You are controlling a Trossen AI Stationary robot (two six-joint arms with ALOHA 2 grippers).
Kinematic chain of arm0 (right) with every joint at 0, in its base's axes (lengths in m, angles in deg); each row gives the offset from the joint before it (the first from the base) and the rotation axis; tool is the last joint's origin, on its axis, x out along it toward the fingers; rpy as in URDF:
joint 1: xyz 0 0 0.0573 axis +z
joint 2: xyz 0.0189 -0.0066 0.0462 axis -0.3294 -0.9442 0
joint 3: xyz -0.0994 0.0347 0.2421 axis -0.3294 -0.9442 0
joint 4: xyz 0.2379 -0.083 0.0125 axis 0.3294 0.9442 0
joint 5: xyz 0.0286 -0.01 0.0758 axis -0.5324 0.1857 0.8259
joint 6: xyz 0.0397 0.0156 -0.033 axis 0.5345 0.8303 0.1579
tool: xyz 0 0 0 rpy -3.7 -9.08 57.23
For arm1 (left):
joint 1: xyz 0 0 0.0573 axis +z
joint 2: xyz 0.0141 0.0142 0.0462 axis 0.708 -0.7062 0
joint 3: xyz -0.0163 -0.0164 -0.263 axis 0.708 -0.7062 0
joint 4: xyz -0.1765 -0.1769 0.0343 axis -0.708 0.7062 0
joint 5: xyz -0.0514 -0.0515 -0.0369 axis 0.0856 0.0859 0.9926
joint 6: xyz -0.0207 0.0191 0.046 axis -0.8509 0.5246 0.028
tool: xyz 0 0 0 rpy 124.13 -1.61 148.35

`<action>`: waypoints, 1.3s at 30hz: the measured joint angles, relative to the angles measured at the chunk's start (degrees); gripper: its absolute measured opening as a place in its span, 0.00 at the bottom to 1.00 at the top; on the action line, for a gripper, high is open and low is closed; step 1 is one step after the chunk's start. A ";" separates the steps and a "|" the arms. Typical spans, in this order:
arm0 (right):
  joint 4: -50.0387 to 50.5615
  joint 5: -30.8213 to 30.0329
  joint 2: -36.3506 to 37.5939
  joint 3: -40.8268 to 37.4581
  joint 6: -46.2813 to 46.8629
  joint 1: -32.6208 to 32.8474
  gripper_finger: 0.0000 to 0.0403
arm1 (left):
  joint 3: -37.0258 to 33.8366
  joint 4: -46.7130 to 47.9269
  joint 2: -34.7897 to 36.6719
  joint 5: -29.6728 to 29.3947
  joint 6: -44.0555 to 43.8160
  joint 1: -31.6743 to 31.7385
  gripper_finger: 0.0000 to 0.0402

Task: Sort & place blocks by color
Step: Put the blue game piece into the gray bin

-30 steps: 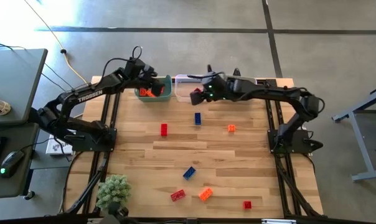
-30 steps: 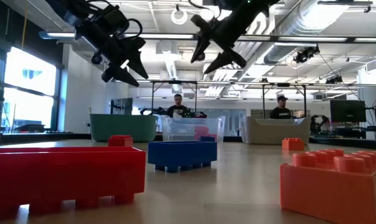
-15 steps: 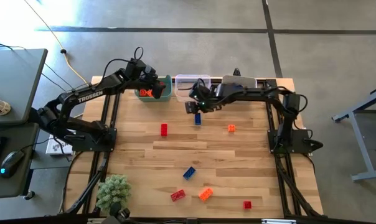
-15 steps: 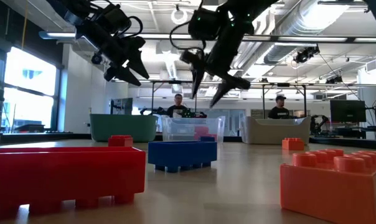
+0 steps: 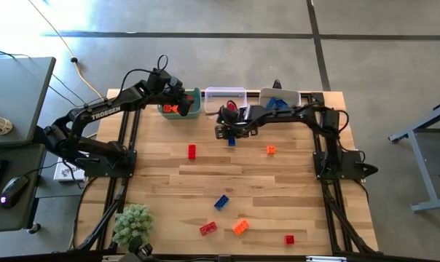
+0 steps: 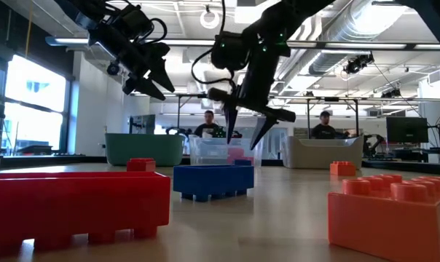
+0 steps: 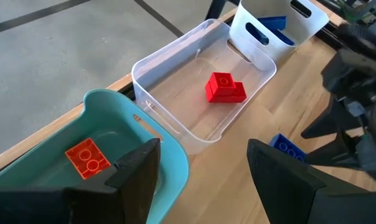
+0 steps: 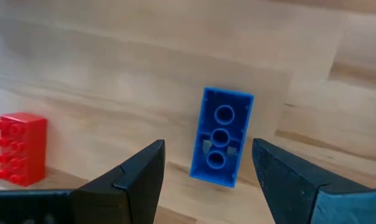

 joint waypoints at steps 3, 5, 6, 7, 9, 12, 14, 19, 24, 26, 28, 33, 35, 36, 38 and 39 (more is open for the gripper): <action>-0.16 -1.04 -1.11 0.00 0.81 0.14 0.57 | 0.00 0.00 0.00 0.00 0.00 -0.02 0.58; -0.25 -1.71 -1.69 0.00 0.84 0.18 0.57 | 0.00 0.00 0.00 -0.02 0.00 -0.02 0.58; -0.38 -2.21 -1.93 0.00 0.84 0.18 0.57 | 0.00 0.00 0.00 -0.02 0.00 -0.02 0.58; -0.13 -2.50 -2.08 -0.05 0.84 0.18 0.57 | 0.00 0.00 0.00 -0.02 -0.01 -0.02 0.58; -0.80 -3.89 -2.43 -0.07 0.86 0.18 0.57 | 0.00 0.00 0.00 -0.02 0.00 -0.02 0.58; -1.16 -4.24 -3.29 -0.07 0.89 0.18 0.57 | 0.00 0.00 0.00 -0.02 0.00 -0.02 0.58; -1.53 -4.17 -3.98 -0.09 1.01 0.21 0.57 | 0.00 -0.01 0.00 -0.02 0.00 -0.02 0.58; -2.84 -2.73 -6.65 -0.09 2.00 0.63 0.57 | 0.00 -0.02 0.00 -0.15 -0.02 0.00 0.58; -2.71 -3.13 -7.54 0.15 2.32 1.32 0.54 | 0.00 -0.03 0.00 -0.15 0.15 -0.14 0.58; -2.54 -3.23 -7.60 0.13 2.35 1.47 0.49 | -0.02 -0.02 0.00 -0.07 0.78 -0.15 0.58; -2.31 -3.34 -7.64 0.09 2.53 1.47 0.44 | 0.00 -0.02 0.00 -0.07 0.83 -0.15 0.58; -2.11 -3.24 -7.72 0.07 2.76 1.47 0.31 | 0.00 -0.02 -0.02 -0.07 0.85 -0.15 0.58; -2.01 -2.89 -7.73 0.07 2.18 1.47 0.29 | 0.00 -0.02 -0.02 -0.07 0.86 -0.15 0.58; -1.99 -2.66 -7.76 0.07 2.02 1.47 0.29 | 0.00 -0.02 -0.02 -0.09 0.93 -0.15 0.58; -1.95 -2.30 -7.78 0.07 1.94 1.47 0.29 | 0.00 -0.02 -0.02 -0.07 1.05 -0.15 0.58; -1.94 -2.15 -7.78 0.07 1.89 1.47 0.29 | 0.00 0.00 -0.02 -0.09 1.03 -0.15 0.58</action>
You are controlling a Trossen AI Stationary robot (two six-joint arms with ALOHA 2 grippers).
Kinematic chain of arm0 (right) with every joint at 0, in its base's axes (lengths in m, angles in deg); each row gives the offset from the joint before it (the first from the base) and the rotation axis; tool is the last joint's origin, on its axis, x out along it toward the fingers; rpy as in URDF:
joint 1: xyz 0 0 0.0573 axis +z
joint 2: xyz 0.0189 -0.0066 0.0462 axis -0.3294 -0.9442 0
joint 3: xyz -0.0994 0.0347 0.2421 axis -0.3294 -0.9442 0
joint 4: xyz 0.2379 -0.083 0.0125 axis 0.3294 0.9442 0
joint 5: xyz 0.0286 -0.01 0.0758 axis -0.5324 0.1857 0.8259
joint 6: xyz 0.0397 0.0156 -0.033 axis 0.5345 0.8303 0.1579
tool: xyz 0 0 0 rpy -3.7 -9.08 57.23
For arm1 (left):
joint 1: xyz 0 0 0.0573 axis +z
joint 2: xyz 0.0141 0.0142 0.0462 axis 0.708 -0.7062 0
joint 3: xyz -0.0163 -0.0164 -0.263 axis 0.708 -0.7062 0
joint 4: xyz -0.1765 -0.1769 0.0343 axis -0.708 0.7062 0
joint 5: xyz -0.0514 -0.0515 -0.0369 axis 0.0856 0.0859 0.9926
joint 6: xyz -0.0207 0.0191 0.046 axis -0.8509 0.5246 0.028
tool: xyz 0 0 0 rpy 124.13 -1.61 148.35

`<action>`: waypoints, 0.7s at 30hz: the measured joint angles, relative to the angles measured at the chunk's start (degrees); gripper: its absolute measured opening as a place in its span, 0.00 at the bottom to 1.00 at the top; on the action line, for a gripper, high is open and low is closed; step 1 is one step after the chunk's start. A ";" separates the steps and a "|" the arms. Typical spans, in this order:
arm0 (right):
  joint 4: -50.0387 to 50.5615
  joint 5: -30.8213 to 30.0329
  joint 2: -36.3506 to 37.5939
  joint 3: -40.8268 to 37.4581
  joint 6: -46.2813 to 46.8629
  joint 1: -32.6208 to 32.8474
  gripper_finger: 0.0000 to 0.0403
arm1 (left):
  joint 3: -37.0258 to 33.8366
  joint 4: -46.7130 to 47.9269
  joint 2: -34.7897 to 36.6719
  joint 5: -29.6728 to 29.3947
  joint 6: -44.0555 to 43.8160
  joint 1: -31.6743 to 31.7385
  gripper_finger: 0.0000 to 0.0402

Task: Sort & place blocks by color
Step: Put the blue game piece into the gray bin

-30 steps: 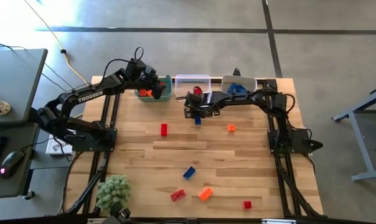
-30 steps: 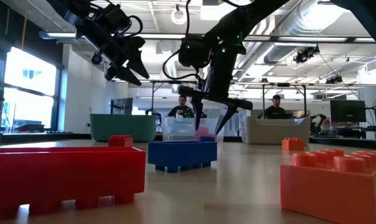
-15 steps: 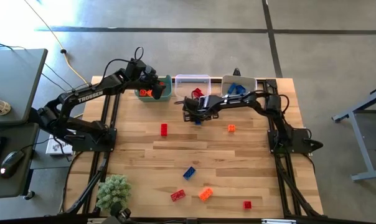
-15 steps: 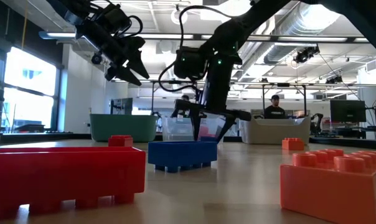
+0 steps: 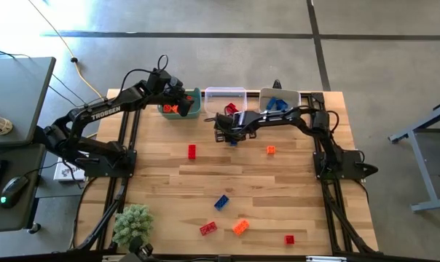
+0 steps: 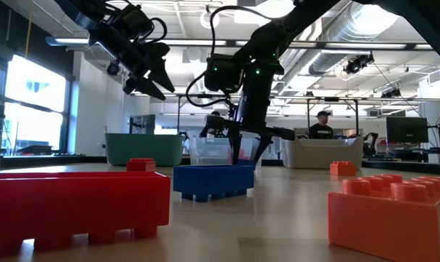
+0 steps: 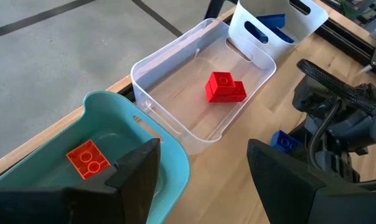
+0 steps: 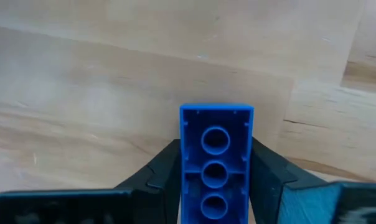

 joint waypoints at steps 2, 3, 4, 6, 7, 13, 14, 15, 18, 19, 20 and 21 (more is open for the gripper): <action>-0.08 0.30 0.00 -0.01 -0.17 0.00 0.29 | 0.00 -0.02 0.00 -0.01 0.17 0.00 0.58; -0.22 0.40 0.00 -0.04 -0.77 -0.02 0.29 | 0.00 0.00 0.00 -0.03 0.46 0.00 0.58; -0.32 0.54 0.00 -0.04 -1.41 -0.02 0.29 | 0.00 -0.02 0.00 -0.04 0.46 0.00 0.58; -0.47 0.86 0.01 -0.07 -2.43 -0.02 0.29 | 0.00 0.00 0.00 -0.04 0.48 0.00 0.58; -0.49 0.98 0.22 -0.07 -2.56 -0.02 0.29 | 0.00 0.07 0.00 -0.04 0.48 0.00 0.58; -0.94 1.87 1.90 -0.33 -2.89 0.14 0.29 | 0.00 1.54 0.00 -0.06 0.48 0.00 0.58; -0.84 2.59 2.21 -0.37 -2.87 0.28 0.29 | 0.00 1.49 0.00 -0.05 0.48 0.00 0.58; -0.97 2.46 2.51 -0.37 -2.85 0.39 0.29 | 0.00 1.38 -0.01 -0.05 0.48 0.00 0.58; -1.24 1.97 3.06 -0.35 -4.02 0.41 0.29 | 0.00 1.25 -0.02 -0.22 0.48 0.00 0.58; -1.29 1.69 3.06 -0.35 -4.30 0.31 0.29 | 0.00 1.27 -0.02 -0.51 0.48 0.00 0.58; -1.08 1.57 3.06 -0.35 -4.40 0.22 0.29 | 0.00 1.27 -0.02 -0.57 0.48 0.00 0.58; -1.11 1.32 3.06 -0.35 -4.44 0.14 0.29 | 0.00 1.25 -0.02 -0.59 0.48 0.00 0.58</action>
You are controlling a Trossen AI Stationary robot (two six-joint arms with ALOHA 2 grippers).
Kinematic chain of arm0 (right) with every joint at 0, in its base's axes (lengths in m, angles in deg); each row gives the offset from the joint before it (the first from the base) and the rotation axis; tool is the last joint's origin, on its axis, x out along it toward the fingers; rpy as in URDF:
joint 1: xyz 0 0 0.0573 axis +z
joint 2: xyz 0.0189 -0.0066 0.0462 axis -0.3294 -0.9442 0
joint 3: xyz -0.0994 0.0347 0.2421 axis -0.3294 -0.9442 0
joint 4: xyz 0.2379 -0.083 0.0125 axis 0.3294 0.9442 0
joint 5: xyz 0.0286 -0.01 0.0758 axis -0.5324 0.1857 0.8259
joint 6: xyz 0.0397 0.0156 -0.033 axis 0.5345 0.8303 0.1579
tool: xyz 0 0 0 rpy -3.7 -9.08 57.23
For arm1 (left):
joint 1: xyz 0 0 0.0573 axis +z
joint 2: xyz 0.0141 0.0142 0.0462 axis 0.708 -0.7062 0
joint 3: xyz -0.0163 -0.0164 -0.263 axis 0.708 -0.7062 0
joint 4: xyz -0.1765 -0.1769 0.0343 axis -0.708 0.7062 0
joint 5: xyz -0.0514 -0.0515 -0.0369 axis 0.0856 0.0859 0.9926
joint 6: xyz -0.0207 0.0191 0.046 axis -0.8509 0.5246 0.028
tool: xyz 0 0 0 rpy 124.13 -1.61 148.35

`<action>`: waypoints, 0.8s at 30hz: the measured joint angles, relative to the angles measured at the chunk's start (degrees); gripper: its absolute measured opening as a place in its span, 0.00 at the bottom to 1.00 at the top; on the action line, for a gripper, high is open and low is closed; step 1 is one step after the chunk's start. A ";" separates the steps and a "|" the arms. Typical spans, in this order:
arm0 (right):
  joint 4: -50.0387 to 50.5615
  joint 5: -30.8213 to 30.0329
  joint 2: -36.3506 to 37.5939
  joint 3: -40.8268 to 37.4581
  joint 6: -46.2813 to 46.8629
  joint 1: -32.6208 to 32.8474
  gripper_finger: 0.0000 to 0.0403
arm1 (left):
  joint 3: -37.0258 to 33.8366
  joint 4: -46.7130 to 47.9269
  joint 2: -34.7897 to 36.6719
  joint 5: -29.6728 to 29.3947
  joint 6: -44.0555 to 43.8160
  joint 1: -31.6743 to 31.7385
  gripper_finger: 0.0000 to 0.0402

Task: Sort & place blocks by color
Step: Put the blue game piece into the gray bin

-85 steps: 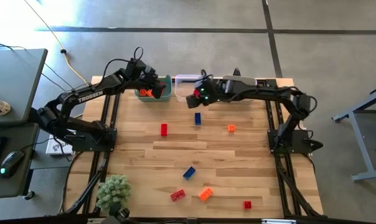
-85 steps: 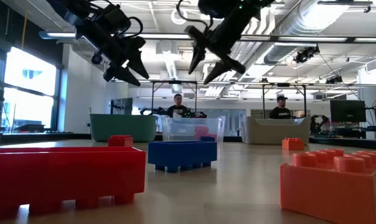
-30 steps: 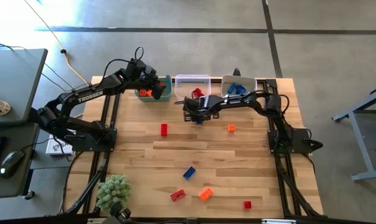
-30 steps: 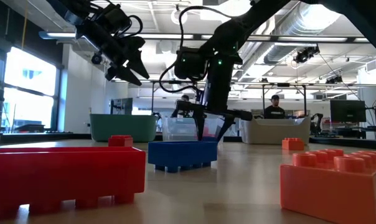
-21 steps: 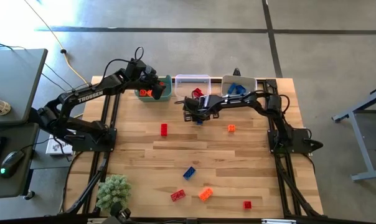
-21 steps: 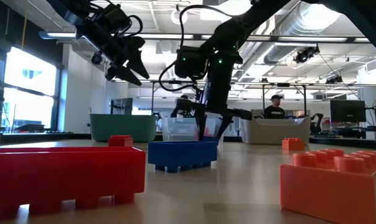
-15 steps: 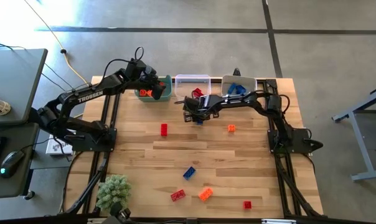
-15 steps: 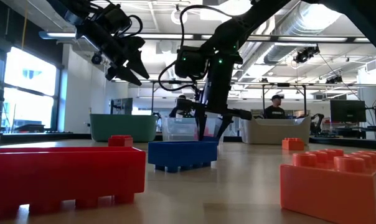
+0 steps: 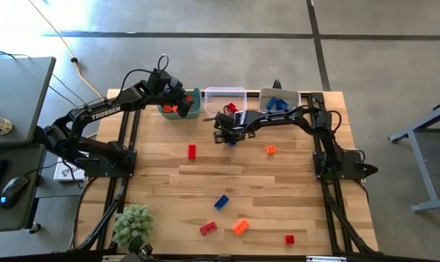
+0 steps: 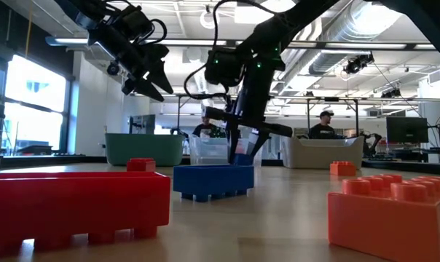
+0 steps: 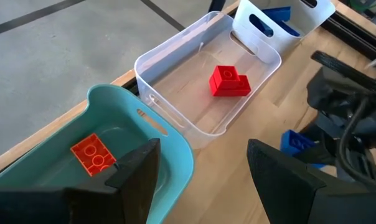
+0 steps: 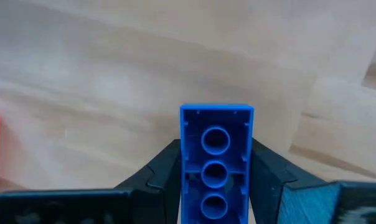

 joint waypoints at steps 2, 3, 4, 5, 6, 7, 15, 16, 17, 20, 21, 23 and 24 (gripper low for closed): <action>-0.03 -0.06 0.00 0.00 -0.14 0.07 0.29 | 0.00 0.02 0.00 0.02 0.00 0.00 0.58; -0.01 -0.07 0.00 0.00 -0.24 0.12 0.29 | 0.00 0.00 0.00 0.01 0.00 0.00 0.58; -0.03 -0.02 0.01 0.00 -0.64 0.17 0.29 | 0.00 0.02 0.00 0.01 0.00 0.00 0.58; -0.05 0.20 0.13 0.00 -0.81 0.21 0.29 | 0.00 0.00 0.00 0.01 0.00 0.00 0.58; 0.01 0.22 0.33 0.02 -1.03 0.19 0.29 | 0.00 0.00 0.00 0.02 0.00 0.00 0.58; -0.01 0.18 0.58 0.06 -1.08 0.15 0.29 | -0.01 0.00 0.00 0.02 0.00 0.00 0.58; 2.79 -4.26 4.96 0.20 -3.15 -0.38 0.29 | 0.00 -0.02 -0.02 -0.03 0.00 0.00 0.58; 3.66 -4.68 5.68 0.20 -3.29 -0.68 0.29 | 0.00 0.00 -0.02 -0.07 -0.02 0.00 0.58; 4.62 -5.89 6.29 0.20 -3.64 -0.94 0.29 | 0.00 0.00 -0.02 -0.08 -0.02 0.00 0.58; 7.22 -9.42 8.53 0.20 -5.12 -2.06 0.29 | 0.00 -0.01 -0.02 -0.10 -0.02 0.00 0.58; 8.08 -10.19 9.29 0.20 -5.85 -2.61 0.29 | 0.00 -0.02 -0.02 -0.11 -0.02 0.00 0.58; 9.53 -11.88 10.69 0.20 -7.47 -3.92 0.29 | 0.00 -0.02 -0.02 -0.09 -0.02 0.00 0.58; 10.06 -12.45 11.40 0.20 -8.68 -4.68 0.29 | -0.01 0.00 -0.02 0.09 -0.02 0.00 0.58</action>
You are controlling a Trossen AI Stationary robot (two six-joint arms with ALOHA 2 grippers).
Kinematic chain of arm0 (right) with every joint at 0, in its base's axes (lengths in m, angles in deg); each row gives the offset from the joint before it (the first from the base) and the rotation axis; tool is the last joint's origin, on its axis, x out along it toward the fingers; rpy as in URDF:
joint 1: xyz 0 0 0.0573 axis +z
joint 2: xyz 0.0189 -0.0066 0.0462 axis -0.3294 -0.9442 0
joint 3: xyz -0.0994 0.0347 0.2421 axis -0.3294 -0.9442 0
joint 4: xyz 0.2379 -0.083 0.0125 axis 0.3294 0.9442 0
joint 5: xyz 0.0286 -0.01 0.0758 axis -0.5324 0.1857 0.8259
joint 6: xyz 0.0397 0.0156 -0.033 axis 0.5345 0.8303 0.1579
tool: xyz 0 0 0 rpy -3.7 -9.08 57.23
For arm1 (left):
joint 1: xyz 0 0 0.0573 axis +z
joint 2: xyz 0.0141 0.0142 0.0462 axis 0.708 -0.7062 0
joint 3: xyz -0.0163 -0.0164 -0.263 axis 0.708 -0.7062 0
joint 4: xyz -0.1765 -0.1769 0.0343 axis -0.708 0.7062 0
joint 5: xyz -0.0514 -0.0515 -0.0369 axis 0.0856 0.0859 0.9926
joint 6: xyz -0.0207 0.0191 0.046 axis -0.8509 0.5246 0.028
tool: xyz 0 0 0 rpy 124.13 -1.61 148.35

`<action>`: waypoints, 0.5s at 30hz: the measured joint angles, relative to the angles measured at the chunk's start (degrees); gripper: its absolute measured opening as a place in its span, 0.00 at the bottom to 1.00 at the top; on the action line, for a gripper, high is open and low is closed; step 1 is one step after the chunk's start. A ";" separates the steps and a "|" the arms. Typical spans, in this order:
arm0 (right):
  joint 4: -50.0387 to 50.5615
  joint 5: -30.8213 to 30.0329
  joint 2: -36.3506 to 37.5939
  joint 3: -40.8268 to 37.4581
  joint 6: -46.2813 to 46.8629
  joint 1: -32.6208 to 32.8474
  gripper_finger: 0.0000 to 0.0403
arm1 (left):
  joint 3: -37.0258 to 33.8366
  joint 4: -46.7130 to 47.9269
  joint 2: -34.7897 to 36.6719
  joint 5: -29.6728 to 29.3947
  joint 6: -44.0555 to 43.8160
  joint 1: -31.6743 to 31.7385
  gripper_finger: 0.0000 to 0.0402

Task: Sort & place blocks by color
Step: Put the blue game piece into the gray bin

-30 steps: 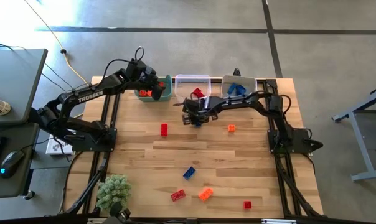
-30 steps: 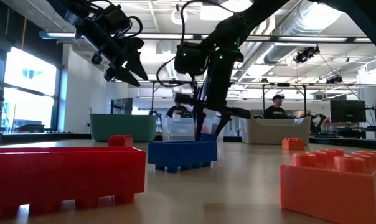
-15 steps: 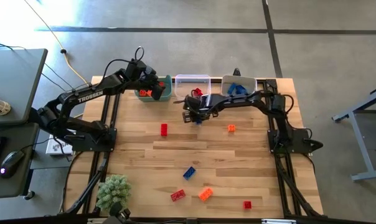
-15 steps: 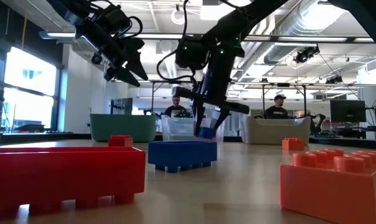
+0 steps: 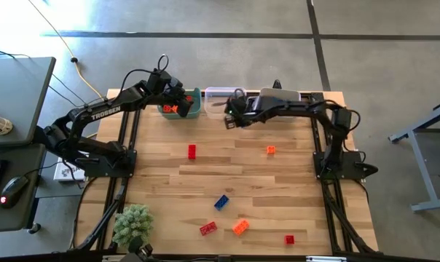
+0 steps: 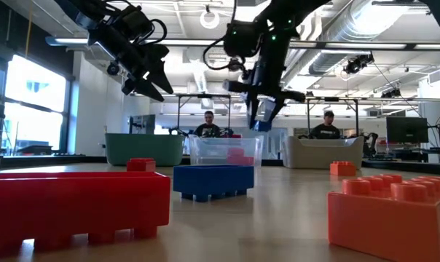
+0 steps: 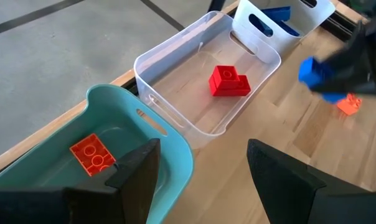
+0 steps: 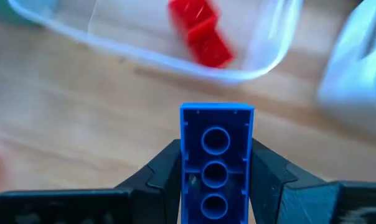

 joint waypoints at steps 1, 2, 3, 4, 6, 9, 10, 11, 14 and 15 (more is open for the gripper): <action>0.44 -0.46 0.94 0.00 -1.24 -0.88 0.29 | 0.00 -0.02 0.00 0.12 0.01 0.00 0.58; 0.90 -0.92 1.90 0.00 -2.69 -1.92 0.29 | 0.01 -0.04 0.00 0.17 0.00 0.00 0.58; 1.15 -1.58 2.85 0.00 -4.30 -3.10 0.29 | -0.01 -0.06 0.00 0.17 0.00 0.00 0.58; 1.47 -1.90 3.72 0.02 -5.90 -4.45 0.29 | 0.01 -0.05 0.00 0.17 0.00 0.00 0.58; 2.46 -2.14 5.32 0.02 -8.96 -7.13 0.29 | 0.00 -0.07 0.00 0.19 0.00 -0.09 0.58; 4.55 -2.27 7.28 0.02 -13.27 -11.26 0.29 | 0.01 -0.20 0.00 0.13 -0.04 -0.51 0.58; 5.46 -1.98 7.63 0.02 -14.42 -12.61 0.29 | 0.01 -0.29 0.00 0.13 -0.04 -0.72 0.58; 6.12 -1.19 7.85 0.02 -15.75 -13.90 0.29 | 0.01 -0.38 0.00 0.13 -0.11 -0.95 0.58; 8.20 2.60 7.90 0.02 -20.65 -17.59 0.29 | 0.01 -0.61 0.00 0.11 -1.54 -1.73 0.58; 9.00 3.91 7.90 0.01 -22.37 -18.66 0.29 | 0.01 -0.68 0.00 0.11 -2.04 -1.99 0.58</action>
